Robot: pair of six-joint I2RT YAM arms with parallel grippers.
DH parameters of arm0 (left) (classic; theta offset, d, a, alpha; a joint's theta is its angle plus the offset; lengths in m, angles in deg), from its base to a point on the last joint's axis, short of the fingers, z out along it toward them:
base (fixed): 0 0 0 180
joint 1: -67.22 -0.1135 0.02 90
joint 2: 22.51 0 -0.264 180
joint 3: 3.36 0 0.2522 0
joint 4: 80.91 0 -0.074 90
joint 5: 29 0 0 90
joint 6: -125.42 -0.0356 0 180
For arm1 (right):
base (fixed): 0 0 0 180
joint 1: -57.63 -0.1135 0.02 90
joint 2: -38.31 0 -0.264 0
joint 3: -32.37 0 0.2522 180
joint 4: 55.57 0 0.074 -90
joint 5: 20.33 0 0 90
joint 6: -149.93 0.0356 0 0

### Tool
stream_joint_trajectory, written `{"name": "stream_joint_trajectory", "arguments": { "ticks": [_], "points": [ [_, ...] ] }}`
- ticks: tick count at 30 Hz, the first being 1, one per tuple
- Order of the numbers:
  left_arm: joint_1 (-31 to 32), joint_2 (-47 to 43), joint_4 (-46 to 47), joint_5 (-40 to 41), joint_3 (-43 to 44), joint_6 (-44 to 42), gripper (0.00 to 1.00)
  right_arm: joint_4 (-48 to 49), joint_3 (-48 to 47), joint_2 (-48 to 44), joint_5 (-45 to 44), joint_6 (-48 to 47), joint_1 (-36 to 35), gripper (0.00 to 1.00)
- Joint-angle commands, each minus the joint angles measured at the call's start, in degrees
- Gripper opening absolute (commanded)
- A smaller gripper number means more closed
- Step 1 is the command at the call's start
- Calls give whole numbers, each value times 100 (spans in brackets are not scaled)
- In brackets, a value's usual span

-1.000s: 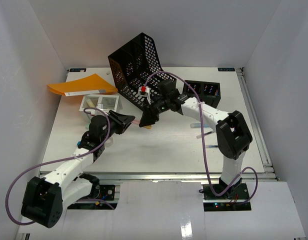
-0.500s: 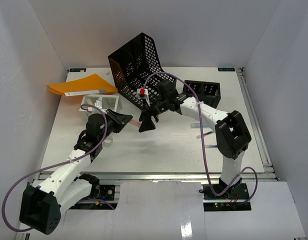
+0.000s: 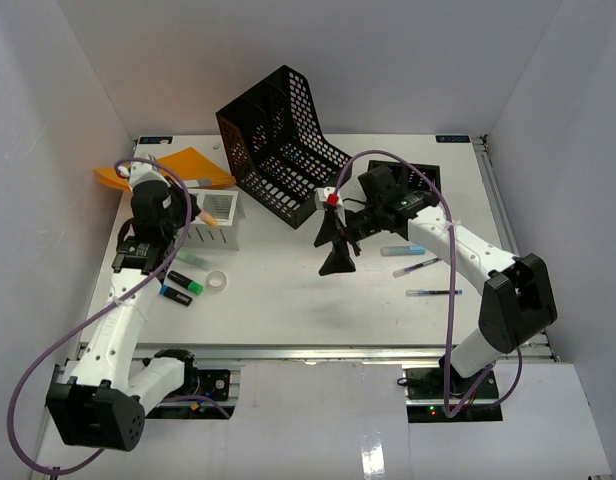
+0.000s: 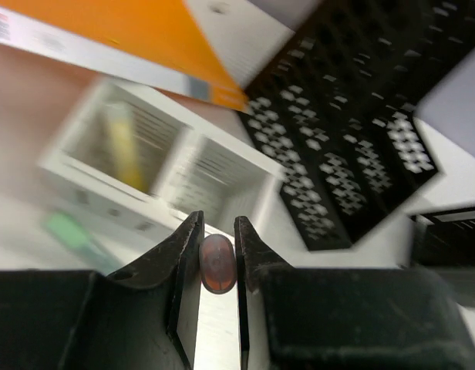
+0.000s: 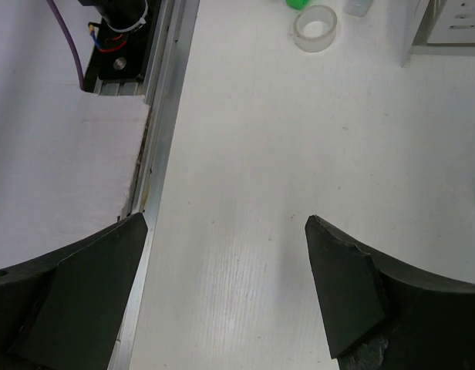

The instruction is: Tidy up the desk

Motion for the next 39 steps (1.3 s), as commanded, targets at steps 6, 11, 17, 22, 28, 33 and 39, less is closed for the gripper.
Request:
{"name": "stream_joint_trajectory", "arguments": {
  "ticks": [6,11,17,22,28,33,39],
  "points": [
    [-1041,1185,-152,290,1138,-1304,0,-175,501,-315,484,-566,344,90],
    [-1196,1628,132,341,1391,-1542,0,-175,594,-337,616,-637,472,90],
    [-1314,2059,486,177,1364,-1637,0,-166,639,-350,694,-677,586,90],
    [-1318,2312,727,-52,1349,-1592,0,-167,685,-359,676,-717,696,90],
    [-1318,2461,877,-463,1165,-1453,8,-155,861,-510,439,-799,894,90],
    [-1311,2099,1177,-935,430,-1345,53,-110,1111,-731,-321,-747,1290,90],
    [-1318,1344,1518,-1956,-210,-1417,88,-570,1269,-1203,-920,-1928,2216,90]
  ]
}}
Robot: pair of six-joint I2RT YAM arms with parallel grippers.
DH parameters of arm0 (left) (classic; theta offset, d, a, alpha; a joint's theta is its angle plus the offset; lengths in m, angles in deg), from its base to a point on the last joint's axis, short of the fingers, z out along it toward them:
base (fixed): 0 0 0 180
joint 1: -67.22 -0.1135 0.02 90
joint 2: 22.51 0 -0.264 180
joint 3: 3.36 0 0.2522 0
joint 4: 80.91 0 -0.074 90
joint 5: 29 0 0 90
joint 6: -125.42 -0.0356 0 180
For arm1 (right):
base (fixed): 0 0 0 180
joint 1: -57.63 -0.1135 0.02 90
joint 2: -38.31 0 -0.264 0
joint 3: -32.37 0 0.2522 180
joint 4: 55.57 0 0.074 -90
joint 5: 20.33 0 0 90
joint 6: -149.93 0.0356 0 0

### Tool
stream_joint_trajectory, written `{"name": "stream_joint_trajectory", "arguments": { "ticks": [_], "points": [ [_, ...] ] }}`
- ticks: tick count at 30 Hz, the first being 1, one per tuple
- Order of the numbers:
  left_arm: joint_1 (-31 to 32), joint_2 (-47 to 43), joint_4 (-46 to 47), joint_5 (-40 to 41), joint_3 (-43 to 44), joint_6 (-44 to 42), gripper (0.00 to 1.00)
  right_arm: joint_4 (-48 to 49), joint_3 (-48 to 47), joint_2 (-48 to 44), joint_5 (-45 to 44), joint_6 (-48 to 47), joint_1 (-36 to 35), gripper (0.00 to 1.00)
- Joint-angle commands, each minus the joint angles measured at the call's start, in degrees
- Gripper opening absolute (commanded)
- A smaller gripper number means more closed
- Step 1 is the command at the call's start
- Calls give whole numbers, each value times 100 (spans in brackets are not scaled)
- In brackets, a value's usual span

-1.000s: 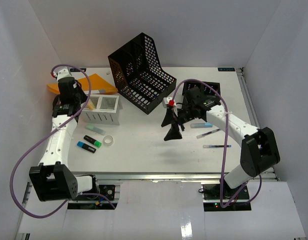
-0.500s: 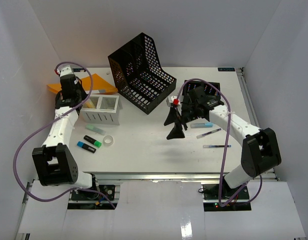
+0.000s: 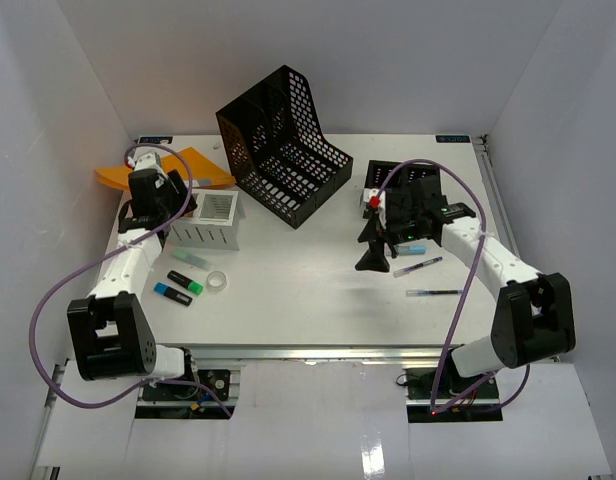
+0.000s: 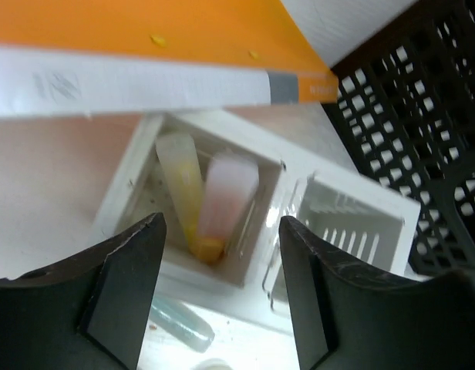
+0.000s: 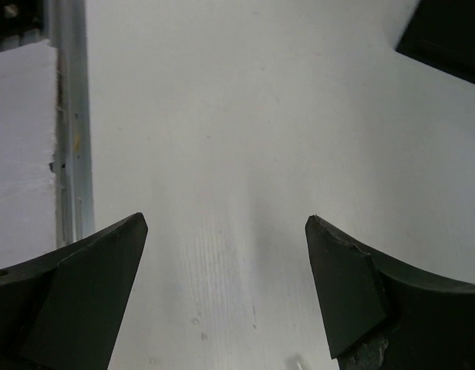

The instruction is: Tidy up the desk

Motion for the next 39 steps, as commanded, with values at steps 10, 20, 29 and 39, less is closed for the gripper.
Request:
{"name": "stream_joint_trajectory", "arguments": {
  "ticks": [10,20,29,39],
  "points": [
    [-26,-2667,877,-2715,-1430,290,94,-1674,205,-521,-2377,-4693,724,90],
    [-17,-3795,1284,-3633,-2350,575,95,-894,-793,1337,-3273,-3597,715,85],
    [-17,-3803,1336,-3791,-2350,602,98,-794,-1161,2085,-3488,-3441,706,74],
    [-17,-3743,1879,-4317,-2501,968,98,-913,-1260,2475,-3489,-3499,689,55]
  ]
}}
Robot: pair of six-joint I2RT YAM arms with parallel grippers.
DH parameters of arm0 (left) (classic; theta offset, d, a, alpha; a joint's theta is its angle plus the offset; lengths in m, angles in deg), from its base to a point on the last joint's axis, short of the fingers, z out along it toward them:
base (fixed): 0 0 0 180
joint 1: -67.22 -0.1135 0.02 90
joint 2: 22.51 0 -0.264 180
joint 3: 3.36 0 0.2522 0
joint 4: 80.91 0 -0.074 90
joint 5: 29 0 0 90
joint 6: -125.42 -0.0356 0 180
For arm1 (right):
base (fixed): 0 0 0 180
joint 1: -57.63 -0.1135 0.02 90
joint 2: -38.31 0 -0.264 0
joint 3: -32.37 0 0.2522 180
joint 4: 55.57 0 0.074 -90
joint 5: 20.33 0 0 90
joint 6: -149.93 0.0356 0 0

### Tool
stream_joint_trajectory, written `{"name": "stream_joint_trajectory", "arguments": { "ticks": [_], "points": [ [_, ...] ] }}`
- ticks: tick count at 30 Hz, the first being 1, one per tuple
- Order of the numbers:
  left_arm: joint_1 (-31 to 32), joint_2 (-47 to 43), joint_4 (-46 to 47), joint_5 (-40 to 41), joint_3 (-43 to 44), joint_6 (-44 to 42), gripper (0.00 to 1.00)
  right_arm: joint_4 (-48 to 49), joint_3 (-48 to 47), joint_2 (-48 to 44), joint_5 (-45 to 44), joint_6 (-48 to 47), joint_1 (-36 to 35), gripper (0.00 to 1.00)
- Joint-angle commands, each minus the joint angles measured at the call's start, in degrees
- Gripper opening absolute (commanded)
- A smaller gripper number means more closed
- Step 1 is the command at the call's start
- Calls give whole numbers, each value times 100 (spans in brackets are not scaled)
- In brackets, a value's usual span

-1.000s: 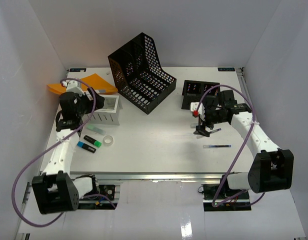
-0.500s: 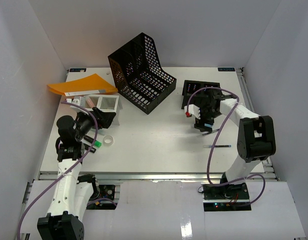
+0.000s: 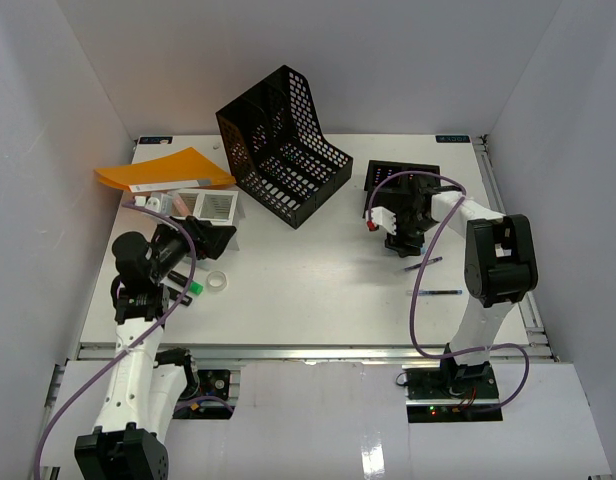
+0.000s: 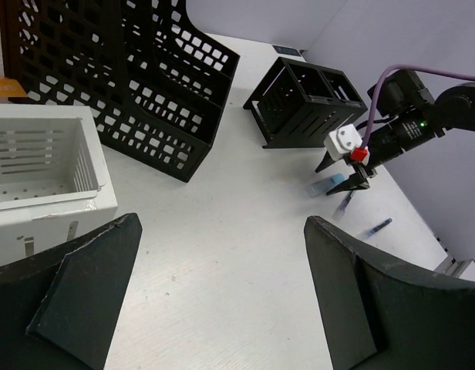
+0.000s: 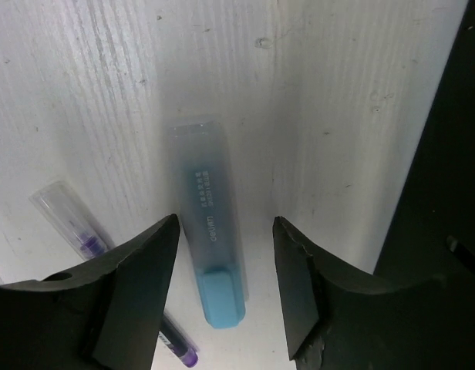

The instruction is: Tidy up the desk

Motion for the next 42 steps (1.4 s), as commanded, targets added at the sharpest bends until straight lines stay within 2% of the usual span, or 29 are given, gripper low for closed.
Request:
{"name": "stream_joint_trajectory", "arguments": {
  "ticks": [1,4,10,13,16,21,26,32,42],
  "points": [
    [-17,1,686,-604,-164,412,98,-155,-219,125,-11,-69,-39,52],
    [-17,146,1009,-960,-268,760,98,-284,-262,172,-16,-180,-70,44],
    [129,125,1833,-933,-748,1802,97,-501,-302,269,-90,-370,-157,26],
    [561,194,2012,-681,-901,2201,95,-531,-249,211,43,-398,-200,19],
    [1352,363,1915,-64,-757,2206,94,-504,-248,41,287,-288,-252,16],
    [2559,1219,2008,1322,-407,2264,91,-407,-562,-408,1039,603,-436,8],
    [3298,2106,2499,2205,-210,2868,89,-215,-784,-740,2158,1860,-669,8],
    [3694,3019,2974,2851,286,3309,89,342,-693,-790,3326,3382,-993,8],
    [4071,3965,2878,3328,1040,3293,84,1113,-751,-916,3573,4603,-1461,9]
  ]
}}
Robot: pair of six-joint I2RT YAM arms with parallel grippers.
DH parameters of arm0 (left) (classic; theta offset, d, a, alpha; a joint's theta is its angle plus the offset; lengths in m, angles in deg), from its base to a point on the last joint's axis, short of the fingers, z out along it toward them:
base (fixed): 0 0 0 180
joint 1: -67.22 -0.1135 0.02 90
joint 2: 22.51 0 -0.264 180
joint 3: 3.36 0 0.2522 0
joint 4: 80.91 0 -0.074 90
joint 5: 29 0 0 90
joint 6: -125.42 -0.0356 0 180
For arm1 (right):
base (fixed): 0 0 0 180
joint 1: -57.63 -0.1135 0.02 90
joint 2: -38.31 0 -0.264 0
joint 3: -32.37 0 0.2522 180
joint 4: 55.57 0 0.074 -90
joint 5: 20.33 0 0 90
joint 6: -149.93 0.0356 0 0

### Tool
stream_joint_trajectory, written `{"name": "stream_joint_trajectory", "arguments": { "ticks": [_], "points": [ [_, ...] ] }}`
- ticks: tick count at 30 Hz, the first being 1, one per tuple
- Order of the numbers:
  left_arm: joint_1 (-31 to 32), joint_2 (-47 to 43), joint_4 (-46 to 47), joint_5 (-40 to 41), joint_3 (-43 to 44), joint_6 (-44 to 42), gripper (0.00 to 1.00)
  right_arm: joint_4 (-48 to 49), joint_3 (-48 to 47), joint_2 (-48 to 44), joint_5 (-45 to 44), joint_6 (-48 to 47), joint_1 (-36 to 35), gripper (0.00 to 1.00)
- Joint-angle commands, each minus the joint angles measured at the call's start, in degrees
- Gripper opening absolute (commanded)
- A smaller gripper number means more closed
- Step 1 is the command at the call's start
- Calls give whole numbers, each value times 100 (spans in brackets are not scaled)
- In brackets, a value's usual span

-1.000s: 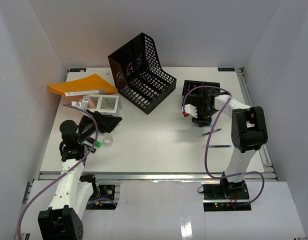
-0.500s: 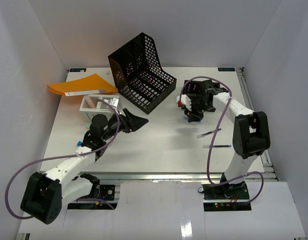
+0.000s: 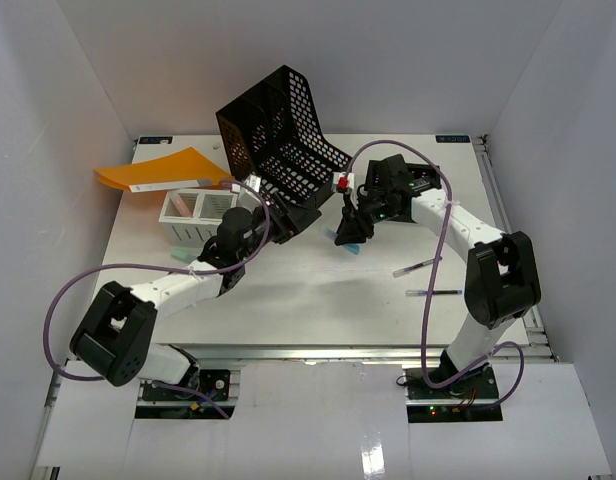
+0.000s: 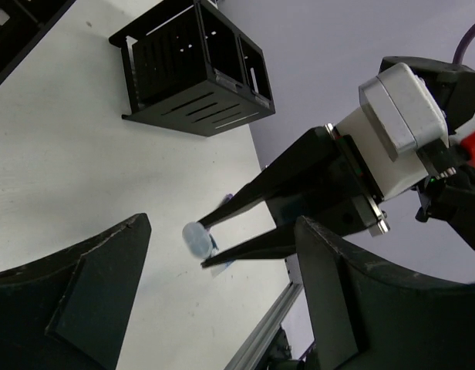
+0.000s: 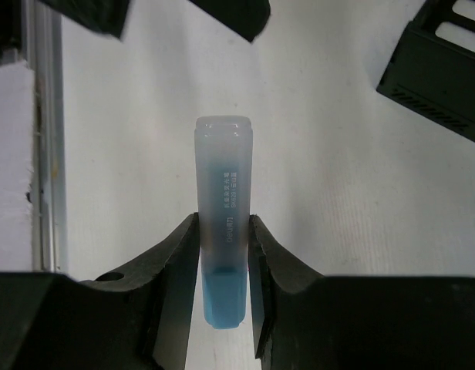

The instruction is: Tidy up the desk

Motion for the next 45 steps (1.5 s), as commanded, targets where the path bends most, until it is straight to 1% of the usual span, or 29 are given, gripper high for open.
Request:
{"name": "stream_joint_trajectory", "arguments": {
  "ticks": [1,4,10,13,15,16,19,21,24,26,27,28,32,33,34,38,40,41,43,44,45],
  "points": [
    [163,143,45,370,256,31,84,521,-146,-175,367,747,-74,9],
    [225,207,-10,448,246,31,81,659,-227,-131,375,931,-115,9],
    [288,239,-254,544,336,-44,73,642,-548,17,269,1061,-269,10],
    [299,254,-286,574,361,-70,68,642,-601,61,198,1077,-400,12],
    [311,274,-273,561,369,-66,61,651,-608,69,71,1077,-491,14],
    [311,274,-273,535,377,-66,61,659,-608,69,26,1077,-526,14],
    [323,282,-264,490,365,-48,46,680,-635,84,-145,1081,-612,15],
    [329,250,-272,473,327,-48,41,678,-675,110,-257,1094,-624,16],
    [329,154,-310,476,262,-56,29,661,-738,126,-329,1104,-628,17],
    [329,59,-371,496,199,-88,21,644,-758,107,-361,1089,-633,23],
    [329,-8,-395,499,188,-108,16,621,-758,98,-363,1049,-638,32],
    [329,-42,-428,499,175,-132,14,589,-753,95,-372,1007,-646,41],
    [329,-355,-855,611,105,-465,8,348,-740,17,-337,722,-651,82],
    [323,-499,-934,637,75,-598,7,295,-734,-8,-330,657,-650,88],
    [305,-662,-1082,717,48,-753,7,236,-695,-62,-333,573,-649,90],
    [122,-1403,-1948,1098,5,-1367,6,-67,-463,-456,-228,94,-557,90],
    [-240,-1672,-2531,1093,120,-1788,6,-120,-181,-844,-59,-88,-417,90],
    [-455,-1835,-2678,1023,194,-2026,6,-96,-10,-1039,51,-181,-308,90],
    [-867,-2029,-3330,677,357,-2381,7,-71,271,-1264,237,-393,-161,90],
    [-1226,-2154,-3596,659,458,-2668,7,-78,506,-1353,283,-457,-69,90],
    [-1395,-2197,-3878,688,606,-2841,7,-73,631,-1459,345,-533,-40,90]
  ]
}}
